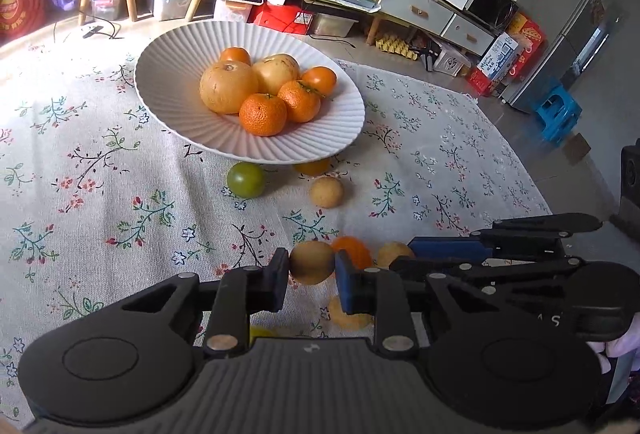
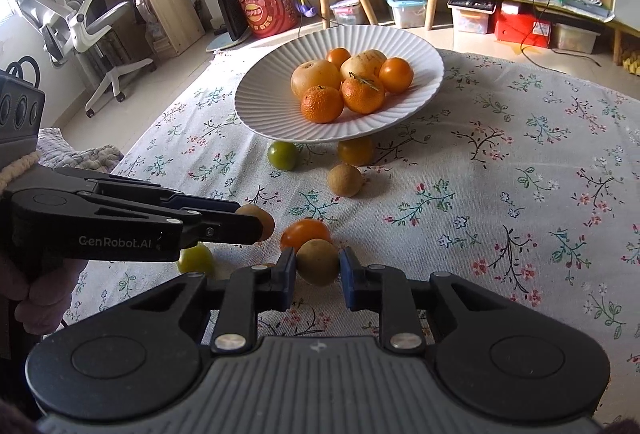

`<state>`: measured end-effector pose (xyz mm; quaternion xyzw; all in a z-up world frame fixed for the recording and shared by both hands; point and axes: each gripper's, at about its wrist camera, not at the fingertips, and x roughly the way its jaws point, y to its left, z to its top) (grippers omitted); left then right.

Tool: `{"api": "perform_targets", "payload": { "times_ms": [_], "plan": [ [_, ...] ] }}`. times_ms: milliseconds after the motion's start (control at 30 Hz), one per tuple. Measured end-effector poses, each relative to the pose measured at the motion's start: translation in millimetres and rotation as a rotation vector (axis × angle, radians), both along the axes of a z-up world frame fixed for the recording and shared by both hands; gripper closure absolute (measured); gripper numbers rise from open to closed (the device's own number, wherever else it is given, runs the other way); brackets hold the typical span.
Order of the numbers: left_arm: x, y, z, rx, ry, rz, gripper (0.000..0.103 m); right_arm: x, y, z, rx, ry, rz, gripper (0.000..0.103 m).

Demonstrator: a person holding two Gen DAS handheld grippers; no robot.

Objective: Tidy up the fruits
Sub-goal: 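Carry the kiwi with the right tool while the left tool carries its kiwi over the bowl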

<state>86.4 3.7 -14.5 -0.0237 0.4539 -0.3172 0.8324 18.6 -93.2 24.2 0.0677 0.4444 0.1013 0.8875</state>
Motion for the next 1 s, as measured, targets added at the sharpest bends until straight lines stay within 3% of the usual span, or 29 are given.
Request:
{"api": "perform_targets", "payload": {
  "times_ms": [500,1000],
  "plan": [
    [31.6,9.3,25.2,-0.037,-0.105,0.125,0.092,28.9,-6.0,20.6,0.031,-0.083,-0.086,0.082],
    [59.2,3.2,18.6,-0.052,-0.116,0.234,0.092,56.9,-20.1,13.9,0.113,-0.128,-0.186,0.082]
  ]
}}
